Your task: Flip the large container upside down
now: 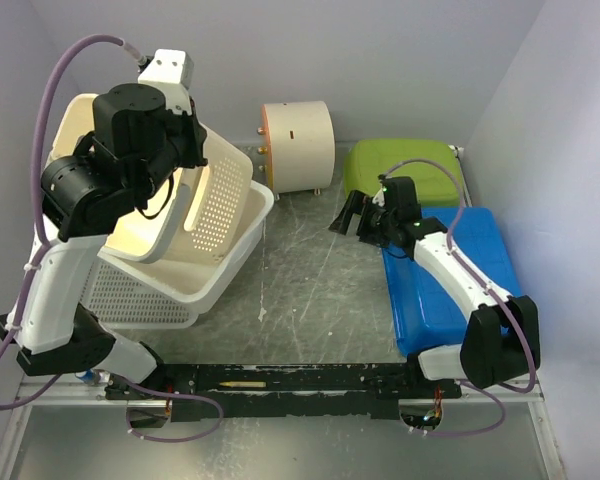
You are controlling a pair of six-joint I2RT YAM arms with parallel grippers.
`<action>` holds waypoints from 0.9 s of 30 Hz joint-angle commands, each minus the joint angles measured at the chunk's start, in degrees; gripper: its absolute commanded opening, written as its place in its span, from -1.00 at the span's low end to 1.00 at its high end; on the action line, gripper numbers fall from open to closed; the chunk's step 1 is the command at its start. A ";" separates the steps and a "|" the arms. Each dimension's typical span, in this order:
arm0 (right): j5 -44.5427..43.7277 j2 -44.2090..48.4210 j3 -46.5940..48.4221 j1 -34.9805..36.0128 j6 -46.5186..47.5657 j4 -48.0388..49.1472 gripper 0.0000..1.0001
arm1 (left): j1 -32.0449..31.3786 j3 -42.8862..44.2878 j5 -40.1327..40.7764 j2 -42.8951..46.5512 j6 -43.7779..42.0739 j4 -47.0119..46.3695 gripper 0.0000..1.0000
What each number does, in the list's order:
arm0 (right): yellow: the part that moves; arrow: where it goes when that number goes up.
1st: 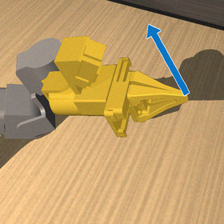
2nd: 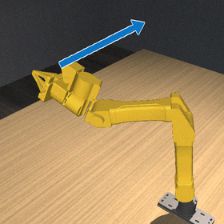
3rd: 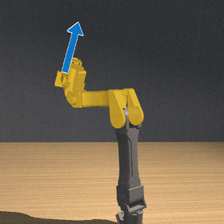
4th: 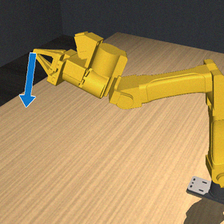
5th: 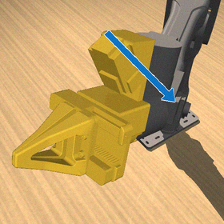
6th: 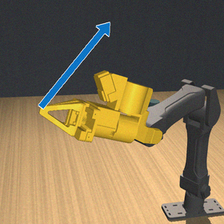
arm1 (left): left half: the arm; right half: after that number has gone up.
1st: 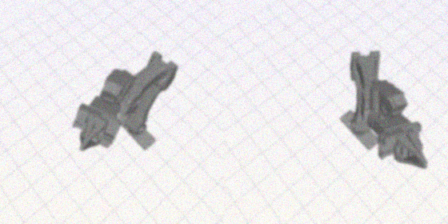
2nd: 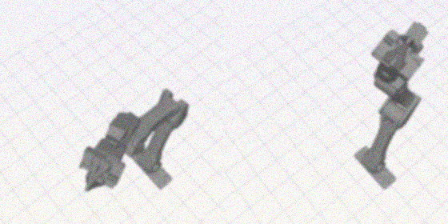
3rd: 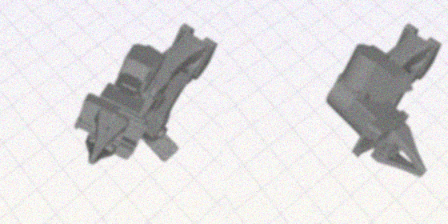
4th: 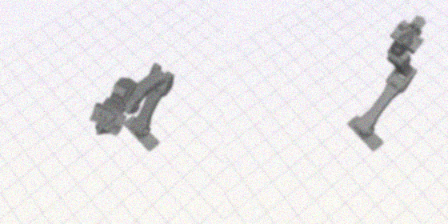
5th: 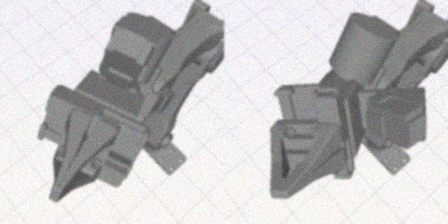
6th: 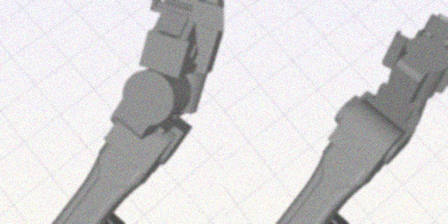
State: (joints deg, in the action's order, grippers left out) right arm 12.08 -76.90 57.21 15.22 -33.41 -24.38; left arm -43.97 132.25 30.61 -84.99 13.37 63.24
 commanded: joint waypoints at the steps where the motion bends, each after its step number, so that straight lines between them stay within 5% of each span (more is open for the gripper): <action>1: 9.76 -0.84 -3.87 5.21 -4.91 13.80 1.00 | -0.38 1.04 1.64 0.83 -4.11 -5.39 -0.87; 12: 7.44 -15.53 6.97 14.59 -6.06 20.44 1.00 | -0.37 5.35 -2.82 3.74 -6.42 -13.97 -0.87; 27: 9.56 -25.77 14.69 27.86 -8.73 23.08 0.99 | -0.42 -5.89 -9.52 13.37 -5.21 -35.76 -0.87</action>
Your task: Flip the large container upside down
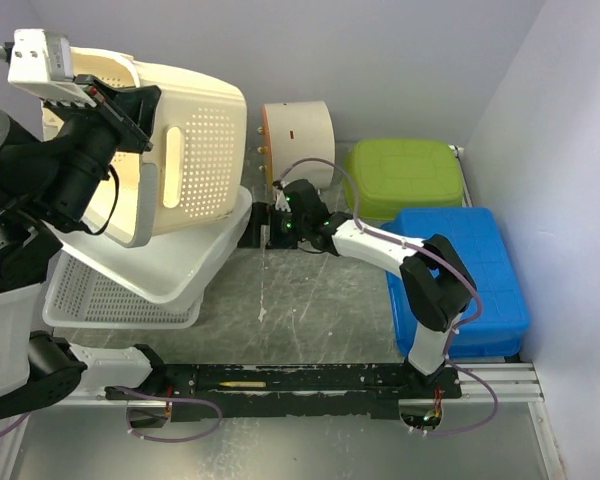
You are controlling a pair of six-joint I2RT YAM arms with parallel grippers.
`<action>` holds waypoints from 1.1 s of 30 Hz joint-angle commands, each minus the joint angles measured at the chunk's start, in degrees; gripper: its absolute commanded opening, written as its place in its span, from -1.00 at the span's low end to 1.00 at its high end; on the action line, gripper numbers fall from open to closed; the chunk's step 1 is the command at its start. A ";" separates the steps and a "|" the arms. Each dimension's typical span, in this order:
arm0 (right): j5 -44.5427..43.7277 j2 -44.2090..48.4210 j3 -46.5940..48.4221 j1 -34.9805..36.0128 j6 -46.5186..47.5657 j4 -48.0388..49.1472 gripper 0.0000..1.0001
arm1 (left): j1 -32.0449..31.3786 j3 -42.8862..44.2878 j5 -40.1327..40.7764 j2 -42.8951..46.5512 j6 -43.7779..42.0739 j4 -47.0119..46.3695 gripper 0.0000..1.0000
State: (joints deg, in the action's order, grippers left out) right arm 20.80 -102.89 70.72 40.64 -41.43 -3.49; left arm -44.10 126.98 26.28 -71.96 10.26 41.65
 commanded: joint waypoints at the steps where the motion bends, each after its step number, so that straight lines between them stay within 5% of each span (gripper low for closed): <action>1: 0.90 0.38 1.14 3.10 -0.63 2.06 0.99 | -0.24 -0.38 -6.52 -0.04 -1.72 -14.78 -0.87; 7: -0.69 3.89 -1.06 4.11 2.99 -1.96 0.99 | -0.27 1.57 -14.38 -3.47 1.51 -17.81 -0.87; 12: -12.56 11.85 -3.00 1.70 8.16 -13.09 1.00 | -0.29 2.53 -20.60 -5.85 4.84 -19.95 -0.87; 21: -25.52 32.98 -14.60 -28.28 7.51 -32.55 1.00 | -0.24 0.42 -30.87 -7.87 12.35 -27.79 -0.87; 33: -55.89 47.17 -2.96 -35.08 -5.83 -52.15 1.00 | -0.24 -3.65 -48.16 -12.16 26.11 -36.82 -0.87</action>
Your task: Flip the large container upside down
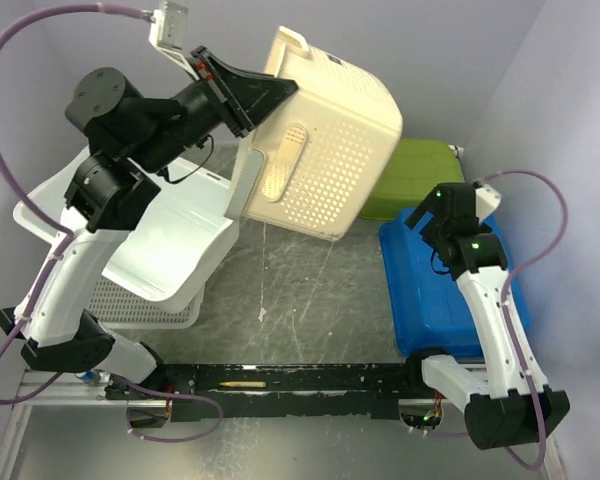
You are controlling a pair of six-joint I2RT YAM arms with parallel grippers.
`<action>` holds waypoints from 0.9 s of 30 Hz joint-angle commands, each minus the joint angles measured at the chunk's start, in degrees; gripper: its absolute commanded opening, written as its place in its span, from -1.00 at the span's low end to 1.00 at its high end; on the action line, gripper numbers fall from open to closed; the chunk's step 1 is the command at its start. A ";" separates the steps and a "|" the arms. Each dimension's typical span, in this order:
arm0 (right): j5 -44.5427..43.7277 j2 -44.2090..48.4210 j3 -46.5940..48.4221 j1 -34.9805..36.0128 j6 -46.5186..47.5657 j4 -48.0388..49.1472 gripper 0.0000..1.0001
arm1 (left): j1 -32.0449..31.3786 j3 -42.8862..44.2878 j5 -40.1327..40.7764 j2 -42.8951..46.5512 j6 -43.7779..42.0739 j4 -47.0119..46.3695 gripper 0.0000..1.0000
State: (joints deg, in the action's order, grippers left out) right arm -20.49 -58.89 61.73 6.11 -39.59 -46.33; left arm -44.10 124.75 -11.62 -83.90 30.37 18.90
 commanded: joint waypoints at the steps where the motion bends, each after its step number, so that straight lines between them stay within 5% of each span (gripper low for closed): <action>1: -16.18 3.54 8.41 -0.56 -9.07 -11.53 1.00 | -0.24 -2.23 -12.21 -0.61 7.33 -14.78 -0.87; 5: -20.48 6.61 15.89 -0.52 -12.38 -14.86 0.98 | -1.56 -7.36 -15.77 -0.35 9.52 -15.55 -0.87; 11: -13.23 16.75 13.52 -0.39 1.37 1.50 0.93 | -3.61 -11.59 -23.45 -2.80 8.97 -11.57 -0.87; 20: -8.73 17.41 11.78 -0.04 9.86 6.25 0.93 | -10.10 -22.48 -16.88 -0.51 -9.26 -0.08 -0.87; 27: 4.15 15.61 12.08 -0.05 17.03 11.32 0.91 | -9.98 -29.05 -13.60 3.25 -4.62 -4.65 -0.87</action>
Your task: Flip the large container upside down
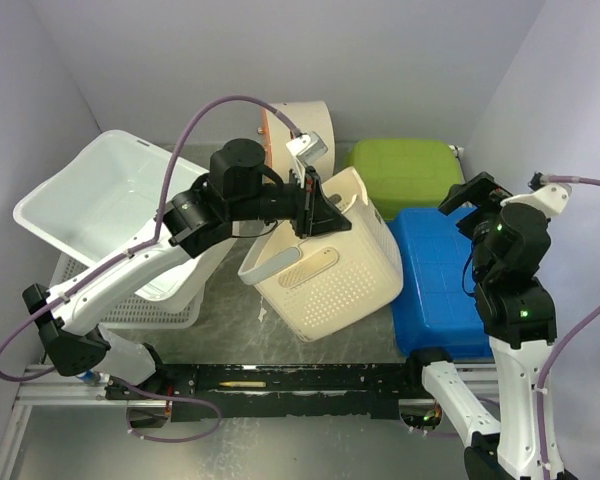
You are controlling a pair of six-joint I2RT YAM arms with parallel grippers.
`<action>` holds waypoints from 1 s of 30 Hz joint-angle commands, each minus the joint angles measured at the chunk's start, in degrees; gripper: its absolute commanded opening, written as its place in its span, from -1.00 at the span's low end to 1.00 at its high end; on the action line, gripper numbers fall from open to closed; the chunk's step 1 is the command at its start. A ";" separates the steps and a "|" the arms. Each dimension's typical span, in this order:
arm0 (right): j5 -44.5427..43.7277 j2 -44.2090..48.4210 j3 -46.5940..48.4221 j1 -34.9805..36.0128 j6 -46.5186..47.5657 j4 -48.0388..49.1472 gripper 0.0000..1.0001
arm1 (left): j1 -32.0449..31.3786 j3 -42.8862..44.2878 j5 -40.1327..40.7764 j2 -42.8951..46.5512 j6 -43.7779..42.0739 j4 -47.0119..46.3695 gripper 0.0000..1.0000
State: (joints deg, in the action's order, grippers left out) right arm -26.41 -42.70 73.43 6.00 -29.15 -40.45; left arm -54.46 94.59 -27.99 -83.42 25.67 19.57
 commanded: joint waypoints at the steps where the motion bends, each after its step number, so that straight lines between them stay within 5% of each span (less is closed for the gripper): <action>1: 15.00 -0.86 0.11 0.19 9.07 7.44 0.91 | 0.52 2.24 2.80 2.33 0.79 -4.42 -0.87; 5: 35.68 -3.75 1.24 0.92 14.46 11.28 0.97 | 3.86 8.43 0.86 0.24 7.64 -0.86 -0.87; 11: 47.57 -4.69 3.12 0.96 14.73 15.07 1.00 | 9.86 5.12 -1.47 2.83 19.50 -8.81 -0.87; 21: 48.28 -5.22 4.01 1.03 13.60 15.28 1.00 | 17.86 -9.02 -8.12 4.30 43.72 -35.07 -0.87; 26: 46.93 -5.31 3.91 0.96 12.52 15.00 1.00 | 18.13 -13.68 -2.28 5.84 47.55 -41.69 -0.87; 30: 45.90 -6.30 4.09 1.03 9.49 15.05 1.00 | 18.09 -22.35 2.36 6.82 52.82 -57.84 -0.87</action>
State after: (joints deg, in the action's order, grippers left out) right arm 20.58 -48.42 76.49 6.81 -16.88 -26.04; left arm -36.29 76.97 -30.50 -80.07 69.47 -12.60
